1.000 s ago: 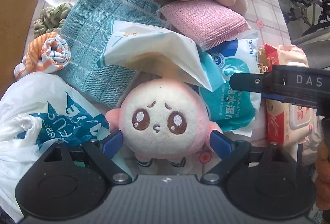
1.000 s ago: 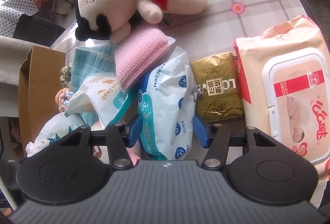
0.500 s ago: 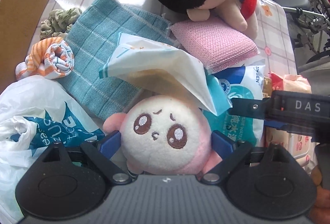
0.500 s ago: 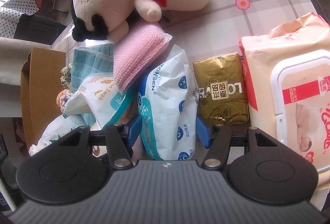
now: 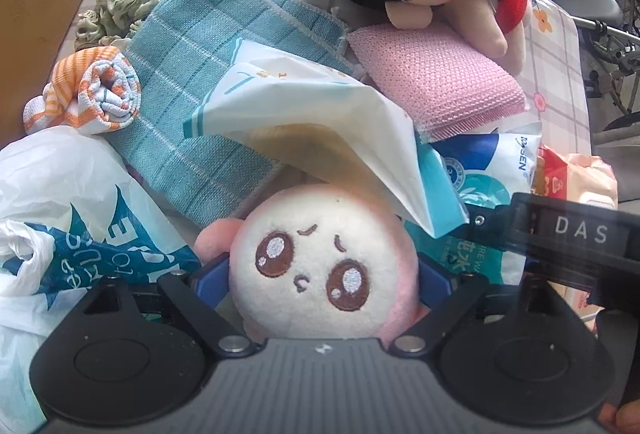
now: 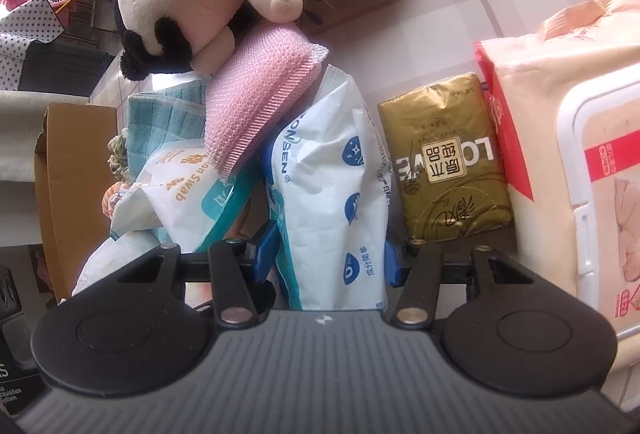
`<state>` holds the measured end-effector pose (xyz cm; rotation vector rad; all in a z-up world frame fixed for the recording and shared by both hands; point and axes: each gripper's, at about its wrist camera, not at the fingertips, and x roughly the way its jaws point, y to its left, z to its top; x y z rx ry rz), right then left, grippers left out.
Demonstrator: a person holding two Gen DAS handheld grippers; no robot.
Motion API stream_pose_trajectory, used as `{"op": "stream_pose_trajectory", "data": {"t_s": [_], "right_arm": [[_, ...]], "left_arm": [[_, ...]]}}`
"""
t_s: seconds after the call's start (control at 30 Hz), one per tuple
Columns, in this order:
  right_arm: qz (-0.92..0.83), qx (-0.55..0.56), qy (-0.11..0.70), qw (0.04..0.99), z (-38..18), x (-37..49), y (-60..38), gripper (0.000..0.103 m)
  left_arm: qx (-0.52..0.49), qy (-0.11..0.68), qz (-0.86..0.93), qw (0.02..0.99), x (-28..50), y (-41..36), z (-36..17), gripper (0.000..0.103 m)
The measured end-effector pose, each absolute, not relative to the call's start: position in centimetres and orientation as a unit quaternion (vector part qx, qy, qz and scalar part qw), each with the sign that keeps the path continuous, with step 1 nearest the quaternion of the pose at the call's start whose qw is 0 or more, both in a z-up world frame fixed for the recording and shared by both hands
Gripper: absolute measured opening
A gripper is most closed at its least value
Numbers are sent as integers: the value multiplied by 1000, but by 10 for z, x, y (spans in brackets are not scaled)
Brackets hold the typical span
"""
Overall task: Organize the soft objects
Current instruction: 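Lift the pink plush and white wipe pack toward the cardboard box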
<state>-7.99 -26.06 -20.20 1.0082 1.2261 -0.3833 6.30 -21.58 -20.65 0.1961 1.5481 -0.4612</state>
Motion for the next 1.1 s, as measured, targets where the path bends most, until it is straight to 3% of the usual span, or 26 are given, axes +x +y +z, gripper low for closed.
{"op": "stream_pose_trajectory", "data": {"t_s": [0.43,1.1], "right_arm": [[-208,420,561,682,-154,-108,-255,36],[-216,389,457,770,-26,-45,-213,33]], "left_arm": [[60,691,-263,670,33,-229,-177,92],[23,576,-322,751,89,-182,-61,92]]}}
